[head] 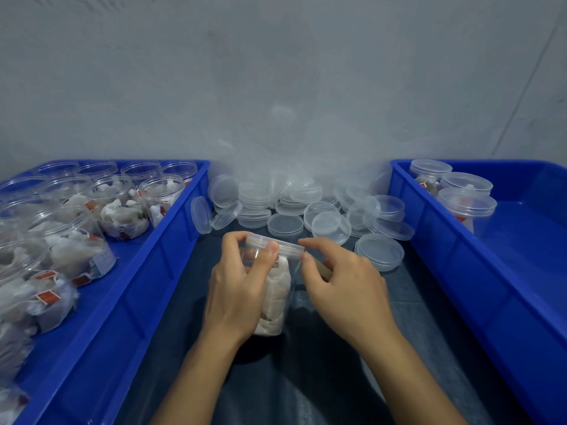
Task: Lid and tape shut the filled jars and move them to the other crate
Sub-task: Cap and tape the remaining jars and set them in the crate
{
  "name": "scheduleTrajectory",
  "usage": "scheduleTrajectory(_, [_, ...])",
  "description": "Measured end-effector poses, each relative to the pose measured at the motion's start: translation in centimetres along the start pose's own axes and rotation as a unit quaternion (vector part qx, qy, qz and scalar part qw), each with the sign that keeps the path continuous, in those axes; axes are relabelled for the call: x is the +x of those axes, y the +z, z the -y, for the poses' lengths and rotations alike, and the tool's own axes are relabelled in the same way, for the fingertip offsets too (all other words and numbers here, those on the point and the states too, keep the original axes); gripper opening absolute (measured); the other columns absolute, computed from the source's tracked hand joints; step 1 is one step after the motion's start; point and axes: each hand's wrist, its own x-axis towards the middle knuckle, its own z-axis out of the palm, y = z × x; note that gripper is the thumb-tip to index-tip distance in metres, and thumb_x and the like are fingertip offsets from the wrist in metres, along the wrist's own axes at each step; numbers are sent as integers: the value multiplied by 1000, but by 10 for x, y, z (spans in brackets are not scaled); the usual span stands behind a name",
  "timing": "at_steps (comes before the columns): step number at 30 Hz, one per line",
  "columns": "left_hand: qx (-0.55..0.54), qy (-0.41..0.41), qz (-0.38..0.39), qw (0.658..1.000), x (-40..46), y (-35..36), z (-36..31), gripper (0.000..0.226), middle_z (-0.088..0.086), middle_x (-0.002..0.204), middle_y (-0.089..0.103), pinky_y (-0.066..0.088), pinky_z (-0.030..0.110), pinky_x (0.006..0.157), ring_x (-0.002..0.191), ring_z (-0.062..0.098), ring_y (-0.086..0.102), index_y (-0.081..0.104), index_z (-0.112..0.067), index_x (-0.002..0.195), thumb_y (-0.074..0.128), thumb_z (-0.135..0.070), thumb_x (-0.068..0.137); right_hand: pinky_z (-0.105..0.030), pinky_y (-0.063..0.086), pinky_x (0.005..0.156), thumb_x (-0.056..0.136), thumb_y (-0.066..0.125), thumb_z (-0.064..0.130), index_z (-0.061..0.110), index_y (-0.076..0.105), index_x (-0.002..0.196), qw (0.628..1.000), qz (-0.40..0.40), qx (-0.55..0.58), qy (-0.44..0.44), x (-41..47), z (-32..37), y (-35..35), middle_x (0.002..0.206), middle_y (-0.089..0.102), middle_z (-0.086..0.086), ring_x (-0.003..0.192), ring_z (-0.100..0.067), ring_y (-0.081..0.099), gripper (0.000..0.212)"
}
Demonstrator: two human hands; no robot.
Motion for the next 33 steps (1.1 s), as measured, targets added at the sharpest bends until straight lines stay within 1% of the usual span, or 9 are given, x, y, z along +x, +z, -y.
scheduleTrajectory(4, [48, -3, 3, 999, -1, 2, -3, 53, -16, 97, 73, 53, 36, 78, 88, 2, 70, 54, -35, 112, 49, -79, 84, -42, 54, 83, 95, 51, 51, 55, 59, 127, 1000, -8, 8, -1, 1, -1, 1, 69, 60, 12, 86, -24, 65, 33])
scheduleTrajectory(7, [202, 22, -45, 978, -4, 3, -7, 60, -16, 107, 58, 46, 36, 78, 94, 9, 60, 57, -36, 114, 40, -84, 82, -41, 54, 82, 96, 54, 49, 52, 62, 125, 999, -28, 10, -14, 0, -1, 1, 79, 72, 14, 90, -22, 68, 31])
scheduleTrajectory(9, [259, 24, -78, 962, -6, 4, -12, 66, -13, 110, 56, 42, 35, 77, 98, 14, 59, 60, -34, 122, 37, -83, 84, -41, 55, 80, 96, 55, 51, 50, 62, 125, 999, -41, 13, -31, -2, 1, 2, 82, 74, 14, 90, -22, 69, 30])
scheduleTrajectory(12, [236, 13, -84, 968, -9, 8, -13, 81, -6, 130, 64, 39, 33, 84, 115, 19, 64, 49, -28, 149, 34, -77, 86, -43, 55, 78, 96, 51, 55, 47, 61, 126, 997, -46, 5, -60, -5, 6, 6, 81, 75, 11, 88, -26, 70, 33])
scheduleTrajectory(16, [232, 15, -47, 971, -8, 10, -12, 93, -3, 150, 55, 40, 37, 91, 129, 23, 59, 32, -31, 159, 35, -84, 82, -44, 54, 78, 94, 39, 60, 43, 61, 129, 996, -35, -2, -81, -8, 8, 6, 81, 75, 8, 86, -28, 70, 45])
scheduleTrajectory(19, [228, 8, -26, 973, -4, 5, -10, 97, -4, 151, 54, 47, 45, 99, 129, 22, 59, 30, -33, 160, 39, -89, 80, -45, 52, 78, 92, 30, 60, 44, 55, 130, 997, -1, 11, -81, -8, 8, 3, 72, 68, 9, 82, -26, 67, 48])
scheduleTrajectory(24, [204, 8, -10, 979, 2, -1, -6, 103, -4, 153, 53, 44, 38, 98, 133, 19, 56, 31, -32, 161, 35, -93, 77, -46, 51, 77, 93, 29, 60, 45, 52, 132, 996, 10, -16, -88, -4, 3, -3, 60, 53, 12, 76, -25, 64, 47])
scheduleTrajectory(27, [188, 4, -7, 982, 4, -4, -3, 99, -5, 152, 54, 47, 40, 102, 133, 18, 56, 33, -33, 159, 39, -92, 79, -45, 51, 76, 93, 27, 61, 45, 50, 130, 996, 9, -28, -87, -2, 3, 0, 62, 56, 10, 76, -26, 64, 46])
scheduleTrajectory(33, [128, -15, -10, 992, 7, -9, -1, 93, -12, 130, 66, 53, 44, 102, 118, 11, 64, 44, -34, 150, 47, -90, 76, -46, 52, 80, 94, 22, 65, 48, 44, 127, 994, 10, -63, -85, 0, 1, 8, 77, 71, 7, 89, -30, 68, 43])
